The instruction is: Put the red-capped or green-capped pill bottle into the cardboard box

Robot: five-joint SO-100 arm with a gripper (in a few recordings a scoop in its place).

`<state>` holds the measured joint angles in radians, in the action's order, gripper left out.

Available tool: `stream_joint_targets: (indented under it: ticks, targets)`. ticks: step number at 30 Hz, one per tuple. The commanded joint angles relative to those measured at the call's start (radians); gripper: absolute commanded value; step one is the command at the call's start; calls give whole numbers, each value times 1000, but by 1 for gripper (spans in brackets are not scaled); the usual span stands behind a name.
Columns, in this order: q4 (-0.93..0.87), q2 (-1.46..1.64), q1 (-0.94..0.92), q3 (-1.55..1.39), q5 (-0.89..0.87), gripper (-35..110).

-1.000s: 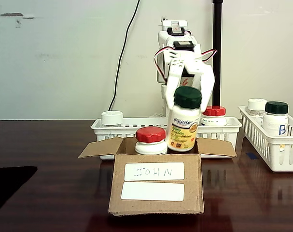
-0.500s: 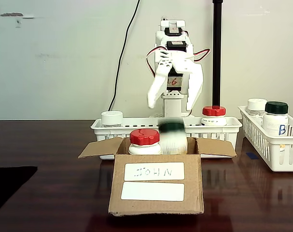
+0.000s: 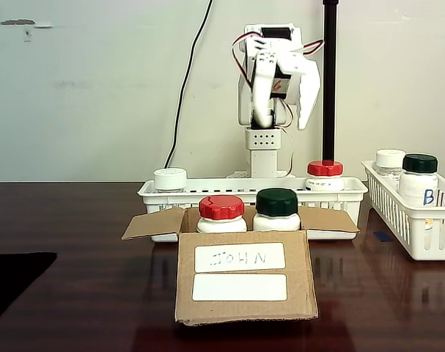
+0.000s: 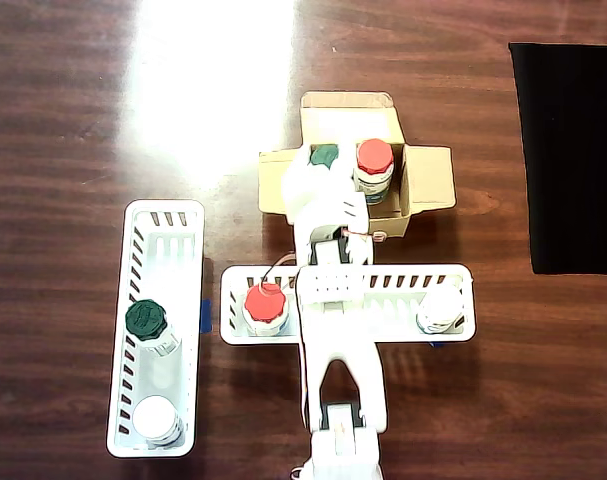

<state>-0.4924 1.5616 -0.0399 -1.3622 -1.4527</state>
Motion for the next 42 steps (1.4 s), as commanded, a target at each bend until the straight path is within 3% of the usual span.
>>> stream_joint_targets:
  ticks: [1, 5, 18, 30, 33, 36, 42]
  targets:
    - [-21, 291, -29, -183, -35, -7]
    - [-43, 476, -44, -387, -75, 4]
    - [38, 1022, 8, -1081, -179, 1]
    - [32, 1359, 55, -1457, -275, 1]
    - [-49, 1572, 60, -1566, -287, 1]
    - [-321, 1858, 80, -1598, -284, 1]
    - [-446, 1876, 95, -1597, -262, 1]
